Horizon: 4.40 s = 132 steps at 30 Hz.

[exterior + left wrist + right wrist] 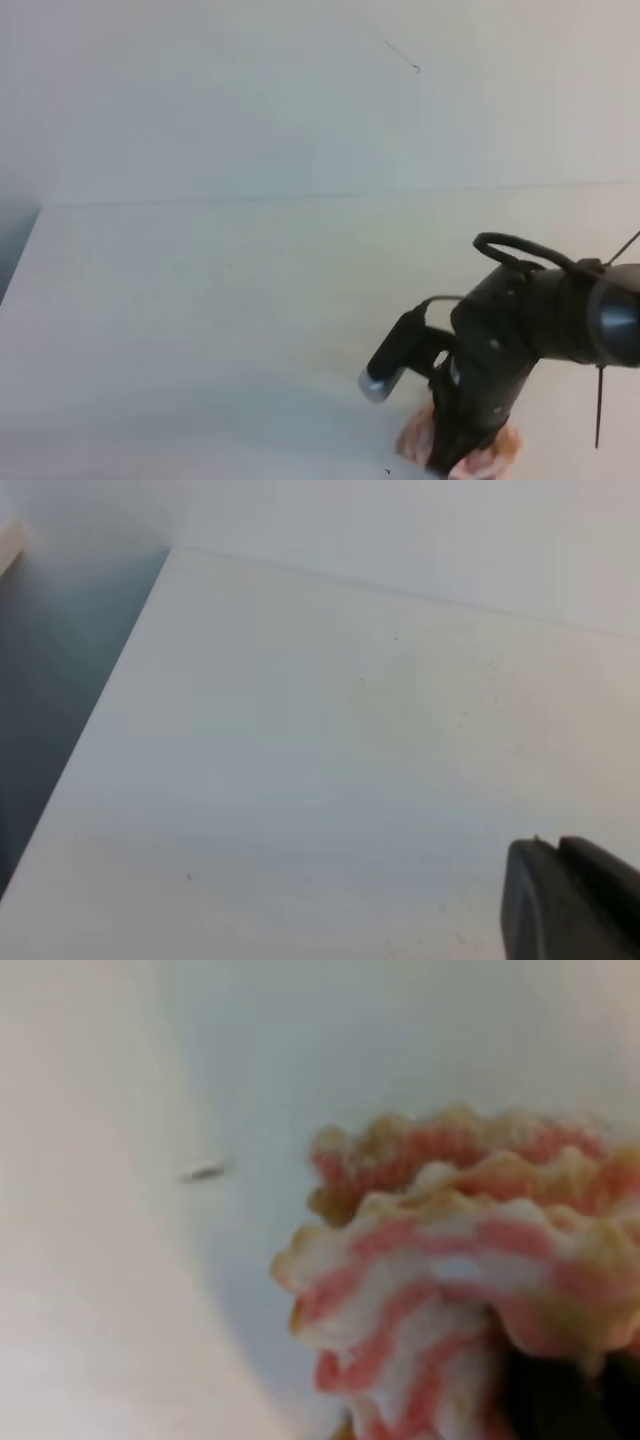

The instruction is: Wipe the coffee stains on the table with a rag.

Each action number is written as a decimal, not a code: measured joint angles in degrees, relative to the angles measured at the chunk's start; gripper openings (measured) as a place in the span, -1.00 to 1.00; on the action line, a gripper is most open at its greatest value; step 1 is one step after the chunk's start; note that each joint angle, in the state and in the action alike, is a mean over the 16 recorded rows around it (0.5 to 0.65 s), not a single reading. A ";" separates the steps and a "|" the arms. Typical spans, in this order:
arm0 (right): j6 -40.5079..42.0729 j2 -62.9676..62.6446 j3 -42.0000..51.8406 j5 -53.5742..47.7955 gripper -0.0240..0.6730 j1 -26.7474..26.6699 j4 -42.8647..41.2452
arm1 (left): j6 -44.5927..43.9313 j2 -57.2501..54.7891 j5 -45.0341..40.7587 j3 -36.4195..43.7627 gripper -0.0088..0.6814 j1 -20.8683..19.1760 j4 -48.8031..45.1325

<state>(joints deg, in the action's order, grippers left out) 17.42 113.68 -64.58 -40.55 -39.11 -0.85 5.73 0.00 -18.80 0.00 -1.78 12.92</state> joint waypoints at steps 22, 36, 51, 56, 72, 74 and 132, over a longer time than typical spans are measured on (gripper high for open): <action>-6.62 3.08 -7.32 11.81 -0.87 5.47 -3.67 | 0.00 0.00 0.00 0.00 -0.98 0.00 0.00; -5.83 -1.96 -7.05 13.16 -0.86 -1.29 8.60 | 0.00 0.00 0.00 0.00 -0.98 0.00 0.00; -15.92 -7.23 -6.48 10.67 -0.86 14.78 -0.22 | 0.00 0.00 0.00 0.00 -0.98 0.00 0.00; -16.36 -4.56 -6.26 11.20 -0.84 18.98 2.39 | 0.00 0.00 0.00 0.00 -0.98 0.00 0.00; -17.22 -9.05 -6.21 9.62 0.10 20.22 6.61 | 0.00 0.00 0.00 0.00 -0.98 0.00 0.00; -17.42 -13.10 -6.22 8.97 0.15 20.22 4.96 | 0.00 0.00 0.00 0.00 -0.98 0.00 0.00; -34.20 -105.24 46.87 16.92 -0.93 25.50 -19.38 | 0.00 0.09 0.00 0.00 -0.98 0.00 0.00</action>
<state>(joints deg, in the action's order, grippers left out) -16.78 8.44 -17.72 -23.63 -13.62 -20.24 5.73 0.09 -18.80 0.00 -1.77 12.92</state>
